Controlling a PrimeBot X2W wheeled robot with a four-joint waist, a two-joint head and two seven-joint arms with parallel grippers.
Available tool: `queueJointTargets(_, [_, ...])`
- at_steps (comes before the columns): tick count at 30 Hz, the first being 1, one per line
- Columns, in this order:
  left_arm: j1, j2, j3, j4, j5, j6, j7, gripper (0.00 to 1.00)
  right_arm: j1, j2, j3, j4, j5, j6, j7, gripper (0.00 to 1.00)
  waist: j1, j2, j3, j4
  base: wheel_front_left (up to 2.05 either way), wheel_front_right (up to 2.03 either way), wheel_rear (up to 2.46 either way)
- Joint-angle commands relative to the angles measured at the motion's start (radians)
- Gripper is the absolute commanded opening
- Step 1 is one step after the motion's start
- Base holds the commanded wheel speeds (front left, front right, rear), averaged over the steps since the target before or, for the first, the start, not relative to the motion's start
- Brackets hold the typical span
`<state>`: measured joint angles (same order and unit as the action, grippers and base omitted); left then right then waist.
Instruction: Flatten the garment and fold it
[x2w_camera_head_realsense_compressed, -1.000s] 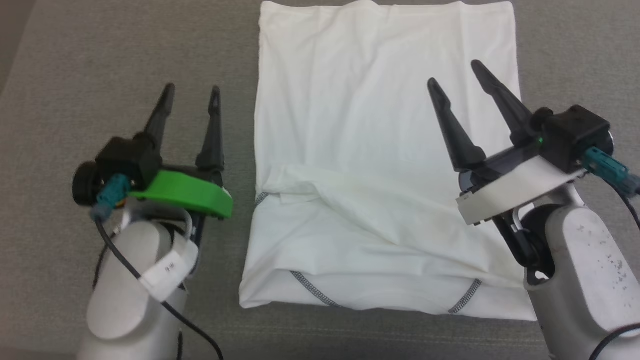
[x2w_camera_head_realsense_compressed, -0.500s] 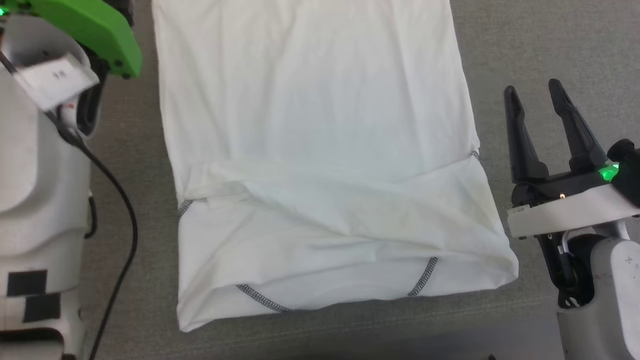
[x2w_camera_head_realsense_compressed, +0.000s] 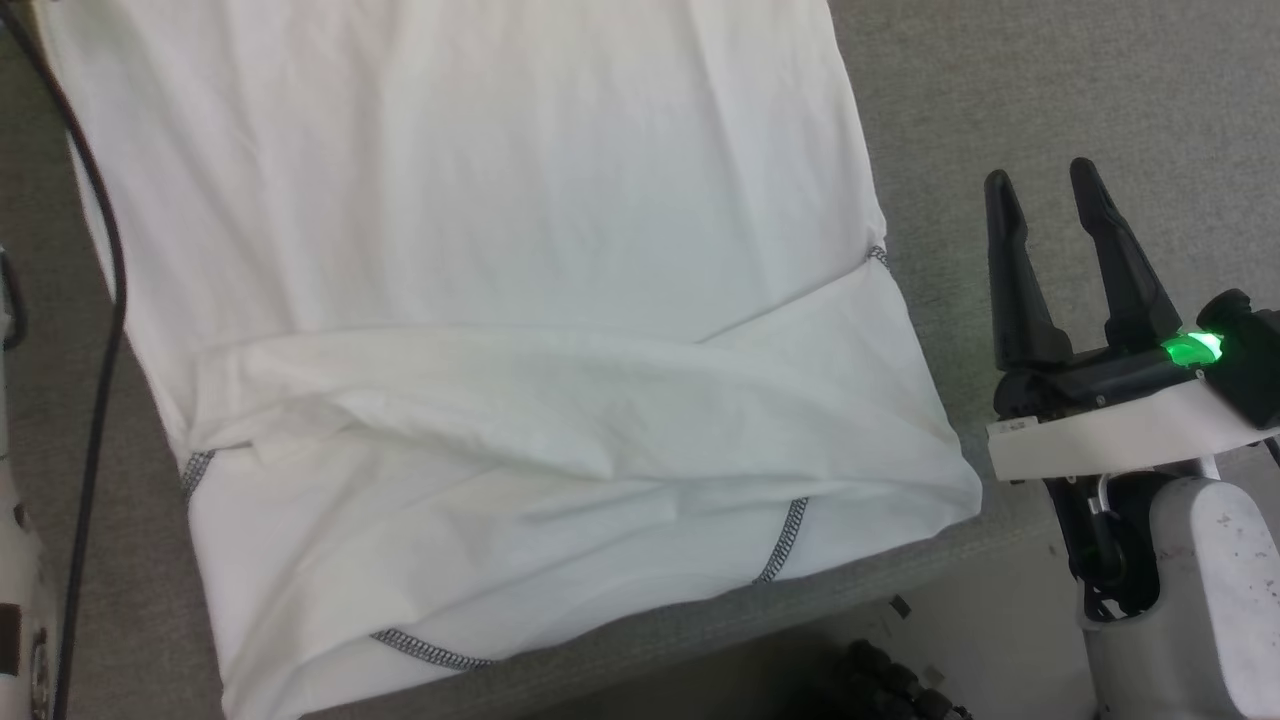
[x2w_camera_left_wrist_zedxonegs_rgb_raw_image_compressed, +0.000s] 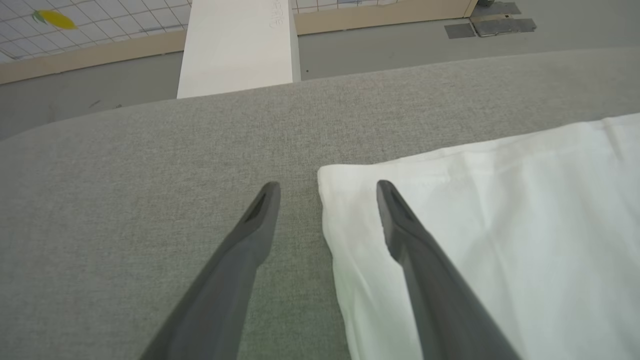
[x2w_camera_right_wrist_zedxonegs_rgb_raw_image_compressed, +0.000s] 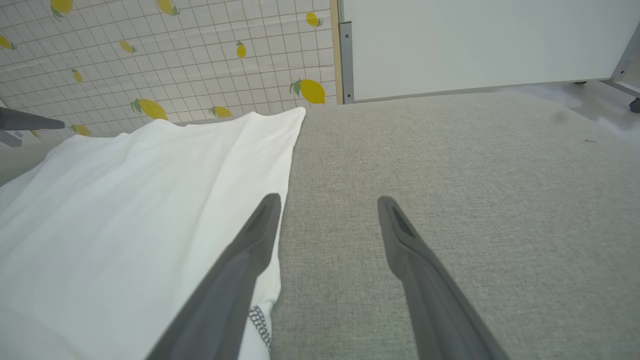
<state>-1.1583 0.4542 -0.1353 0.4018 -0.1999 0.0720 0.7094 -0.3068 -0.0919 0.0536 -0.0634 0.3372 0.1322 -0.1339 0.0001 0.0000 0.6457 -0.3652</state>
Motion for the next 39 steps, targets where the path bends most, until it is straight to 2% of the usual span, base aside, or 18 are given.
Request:
queueJointTargets(1, [-0.023,0.018,0.008,0.000,0.018,0.025,0.026,1.00,-0.011,0.005,0.005,0.002,0.011,-0.002,-0.012,1.00,-0.0001,0.0000,0.064,-0.061,0.00,0.00,0.00])
queueJointTargets(6, [-0.035,0.050,0.017,-0.019,0.059,0.103,0.137,1.00,-0.019,0.007,0.016,0.006,0.019,-0.002,-0.026,1.00,-0.0001,0.0000,0.090,-0.076,0.00,0.00,0.00])
queueJointTargets(12, [-0.029,0.065,0.025,-0.040,0.070,0.151,0.238,1.00,-0.036,0.008,0.032,0.013,0.026,-0.002,-0.038,1.00,-0.0001,0.0000,0.108,-0.083,0.00,0.00,0.00])
queueJointTargets(13, [-0.026,0.061,0.027,-0.044,0.063,0.154,0.264,0.94,-0.038,0.008,0.034,0.014,0.028,-0.002,-0.040,1.00,-0.0001,0.0000,0.110,-0.083,0.00,0.00,0.00])
queueJointTargets(15, [-0.019,0.055,0.028,-0.056,0.048,0.154,0.309,0.00,-0.042,0.006,0.036,0.016,0.030,-0.002,-0.041,1.00,-0.0001,0.0000,0.113,-0.082,0.00,0.00,0.00])
queueJointTargets(18, [-0.016,0.058,0.020,-0.092,0.044,0.146,0.335,0.00,-0.051,0.002,0.036,0.019,0.031,-0.002,-0.041,1.00,-0.0001,0.0000,0.116,-0.079,0.00,0.00,0.00])
queueJointTargets(22, [-0.013,0.060,0.012,-0.130,0.042,0.138,0.312,0.00,-0.094,-0.019,0.040,0.013,0.025,-0.002,-0.036,1.00,-0.0001,0.0000,0.121,-0.071,0.00,0.00,0.00])
queueJointTargets(28, [-0.015,0.050,-0.003,-0.155,0.035,0.126,0.258,0.00,-0.294,-0.067,0.058,0.035,0.040,-0.002,0.059,1.00,-0.0001,0.0000,0.124,-0.041,0.00,0.00,0.00])
queueJointTargets(32, [-0.033,0.028,-0.026,-0.167,0.027,0.105,0.207,0.00,-0.514,-0.077,0.062,0.142,0.074,-0.002,0.181,1.00,-0.0001,0.0000,0.137,-0.006,0.00,0.00,0.00])
queueJointTargets(39, [-0.101,-0.052,-0.083,-0.156,0.004,0.059,0.094,0.00,-0.852,-0.068,0.026,0.463,0.048,-0.002,0.390,1.00,-0.0001,0.0000,0.172,0.089,0.00,0.00,0.00])
